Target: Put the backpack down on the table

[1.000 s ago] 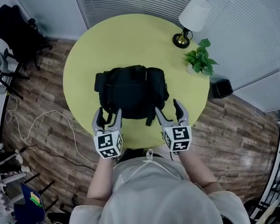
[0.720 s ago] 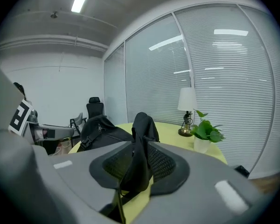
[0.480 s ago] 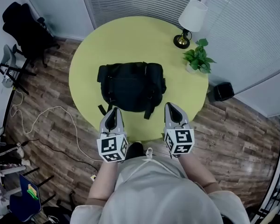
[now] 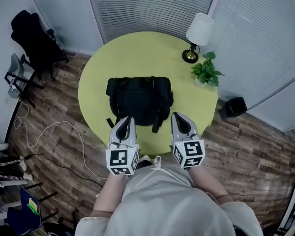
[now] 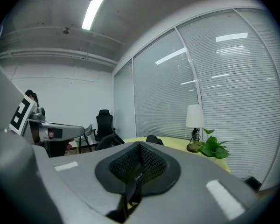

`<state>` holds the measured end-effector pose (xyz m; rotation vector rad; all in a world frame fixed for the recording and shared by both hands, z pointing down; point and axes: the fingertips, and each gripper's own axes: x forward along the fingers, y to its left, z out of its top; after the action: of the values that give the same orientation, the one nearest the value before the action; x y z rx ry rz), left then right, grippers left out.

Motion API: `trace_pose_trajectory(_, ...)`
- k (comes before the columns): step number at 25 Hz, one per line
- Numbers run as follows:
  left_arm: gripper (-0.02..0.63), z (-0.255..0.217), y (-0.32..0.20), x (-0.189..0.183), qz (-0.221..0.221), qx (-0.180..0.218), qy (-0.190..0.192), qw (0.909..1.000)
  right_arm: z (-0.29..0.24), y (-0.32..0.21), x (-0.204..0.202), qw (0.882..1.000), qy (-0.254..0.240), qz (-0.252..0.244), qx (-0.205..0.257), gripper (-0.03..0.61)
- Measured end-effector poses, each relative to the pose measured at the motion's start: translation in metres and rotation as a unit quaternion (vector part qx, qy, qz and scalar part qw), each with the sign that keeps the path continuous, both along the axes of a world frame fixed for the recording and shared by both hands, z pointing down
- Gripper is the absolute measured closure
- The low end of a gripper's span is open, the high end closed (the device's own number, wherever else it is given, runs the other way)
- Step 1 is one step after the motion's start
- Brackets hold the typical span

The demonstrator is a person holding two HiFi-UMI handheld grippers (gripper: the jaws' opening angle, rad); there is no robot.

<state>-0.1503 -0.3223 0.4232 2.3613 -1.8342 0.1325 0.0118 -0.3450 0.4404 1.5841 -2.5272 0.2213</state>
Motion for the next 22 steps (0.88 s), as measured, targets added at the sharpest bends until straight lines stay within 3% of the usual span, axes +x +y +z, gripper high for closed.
trace_pose_trajectory(3,0.607,-0.006,-0.002,-0.002,-0.007,0.005,0.016,0.9998,-0.005,-0.002,0.002,1.000,0.003,-0.002,0.004,0.580)
trace_pose_trajectory(13,0.607,-0.005,-0.007,0.003,-0.003,-0.002,0.009,1.0000,-0.006,-0.005,0.001,1.000,0.012,-0.012,0.001,0.580)
trace_pose_trajectory(18,0.607,-0.002,-0.010,0.013,0.021,-0.013,0.057,0.9980,-0.003,-0.008,0.002,1.000,0.021,-0.015,-0.001,0.580)
trace_pose_trajectory(22,0.607,0.002,-0.013,0.017,0.024,-0.023,0.063,0.9974,-0.001,-0.010,0.004,1.000,0.025,-0.012,-0.002,0.580)
